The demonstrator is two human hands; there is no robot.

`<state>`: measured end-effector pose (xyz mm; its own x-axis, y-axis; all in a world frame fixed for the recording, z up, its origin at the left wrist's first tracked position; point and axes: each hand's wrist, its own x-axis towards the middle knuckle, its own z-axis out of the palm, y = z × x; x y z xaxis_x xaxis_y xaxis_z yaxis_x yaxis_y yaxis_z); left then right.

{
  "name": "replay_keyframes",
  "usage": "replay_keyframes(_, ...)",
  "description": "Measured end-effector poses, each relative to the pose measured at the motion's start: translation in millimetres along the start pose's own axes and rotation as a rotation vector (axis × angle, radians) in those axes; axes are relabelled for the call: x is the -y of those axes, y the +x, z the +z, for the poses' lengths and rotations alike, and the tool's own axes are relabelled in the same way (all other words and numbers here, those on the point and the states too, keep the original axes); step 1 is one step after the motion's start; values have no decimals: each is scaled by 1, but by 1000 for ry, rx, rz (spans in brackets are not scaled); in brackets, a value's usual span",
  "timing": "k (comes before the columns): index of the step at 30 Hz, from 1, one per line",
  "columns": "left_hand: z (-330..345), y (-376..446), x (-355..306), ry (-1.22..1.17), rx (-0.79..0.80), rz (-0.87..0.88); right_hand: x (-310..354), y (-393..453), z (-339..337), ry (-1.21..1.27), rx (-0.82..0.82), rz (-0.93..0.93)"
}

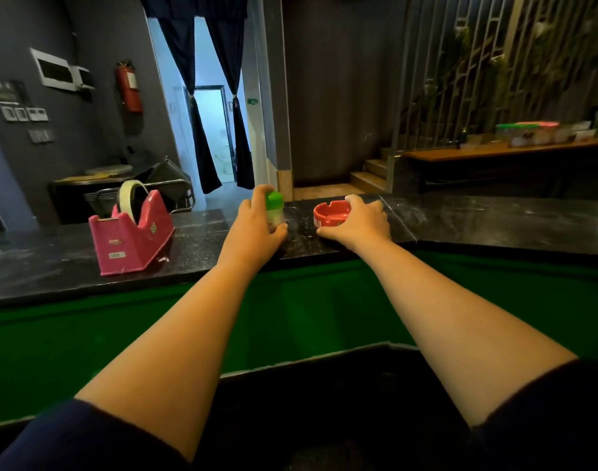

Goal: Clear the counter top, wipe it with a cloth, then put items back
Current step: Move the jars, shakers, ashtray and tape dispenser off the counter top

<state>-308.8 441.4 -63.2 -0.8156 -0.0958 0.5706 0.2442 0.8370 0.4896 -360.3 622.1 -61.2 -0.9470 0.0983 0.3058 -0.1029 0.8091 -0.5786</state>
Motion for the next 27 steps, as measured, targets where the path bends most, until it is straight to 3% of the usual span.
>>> replay_keyframes(6,-47,-36,-7,-70,-91,46,14,-39,2,90,-40,-87)
replay_keyframes(12,-120,-125,8,-63,-122,55,51,-139,5,189,-54,-239)
replay_keyframes(27,-248,-437,121,134,-89,-306,133,-413,111,369,232,-422)
